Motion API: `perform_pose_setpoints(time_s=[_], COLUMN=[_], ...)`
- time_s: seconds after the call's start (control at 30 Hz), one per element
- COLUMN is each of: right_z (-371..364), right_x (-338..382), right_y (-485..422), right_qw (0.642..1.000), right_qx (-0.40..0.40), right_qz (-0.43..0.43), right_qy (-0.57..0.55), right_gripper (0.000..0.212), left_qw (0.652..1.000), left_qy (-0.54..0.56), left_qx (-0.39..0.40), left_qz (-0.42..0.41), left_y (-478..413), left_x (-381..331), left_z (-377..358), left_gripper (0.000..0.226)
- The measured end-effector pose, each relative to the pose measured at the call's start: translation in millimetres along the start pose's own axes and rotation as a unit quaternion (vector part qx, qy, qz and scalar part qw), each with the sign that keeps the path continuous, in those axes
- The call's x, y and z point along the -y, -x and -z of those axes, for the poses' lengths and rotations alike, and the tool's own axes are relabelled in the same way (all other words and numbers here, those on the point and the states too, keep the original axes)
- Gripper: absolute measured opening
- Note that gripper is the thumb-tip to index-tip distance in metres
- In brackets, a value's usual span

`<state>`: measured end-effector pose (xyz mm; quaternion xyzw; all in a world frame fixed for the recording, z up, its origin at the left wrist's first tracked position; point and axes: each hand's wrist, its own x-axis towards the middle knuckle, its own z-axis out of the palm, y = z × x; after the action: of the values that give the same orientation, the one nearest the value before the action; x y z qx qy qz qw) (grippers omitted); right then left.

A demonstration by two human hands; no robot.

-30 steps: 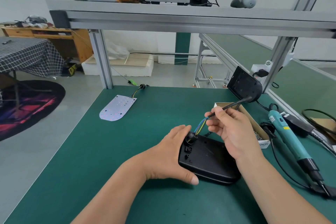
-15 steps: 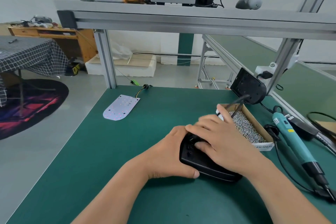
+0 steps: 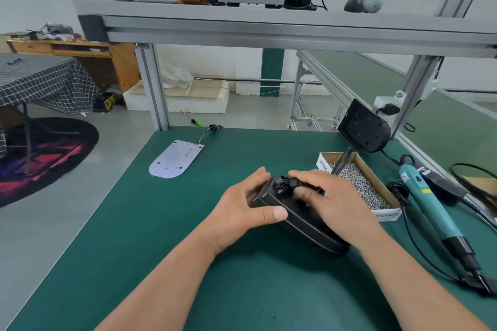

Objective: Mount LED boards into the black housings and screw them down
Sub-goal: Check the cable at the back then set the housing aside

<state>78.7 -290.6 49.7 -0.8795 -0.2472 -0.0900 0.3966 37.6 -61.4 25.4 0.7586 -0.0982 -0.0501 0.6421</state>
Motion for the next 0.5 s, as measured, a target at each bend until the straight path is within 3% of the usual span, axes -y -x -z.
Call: perform_pose_setpoints(time_s=[0.13,0.23,0.33,0.43,0.5], right_z=[-1,-4,-8,-8,-8], right_x=[-5,-6,-4,-1,1], right_y=[-3,-4,-6,-8,-8], right_qw=[0.994,0.991,0.989,0.991,0.993], right_qx=[-0.006,-0.021,-0.027,-0.031,-0.034], right_qz=[-0.063,-0.058,-0.055,-0.053,-0.045], right_qy=[-0.087,-0.118,-0.134,-0.122,-0.105], right_gripper=[0.031,0.027,0.027,0.026,0.025], left_qw=[1.000,1.000,0.998,0.998,0.997], left_qy=[0.011,0.016,0.049,0.054,0.069], left_qx=[0.002,0.017,0.030,0.013,0.001], left_qz=[-0.008,-0.011,-0.007,-0.016,-0.017], left_y=[2,3,3,3,2], left_x=[-4,-3,-2,-2,-1], left_z=[-2,-8,-13,-16,-18], left_gripper=[0.129,0.127,0.115,0.081,0.074])
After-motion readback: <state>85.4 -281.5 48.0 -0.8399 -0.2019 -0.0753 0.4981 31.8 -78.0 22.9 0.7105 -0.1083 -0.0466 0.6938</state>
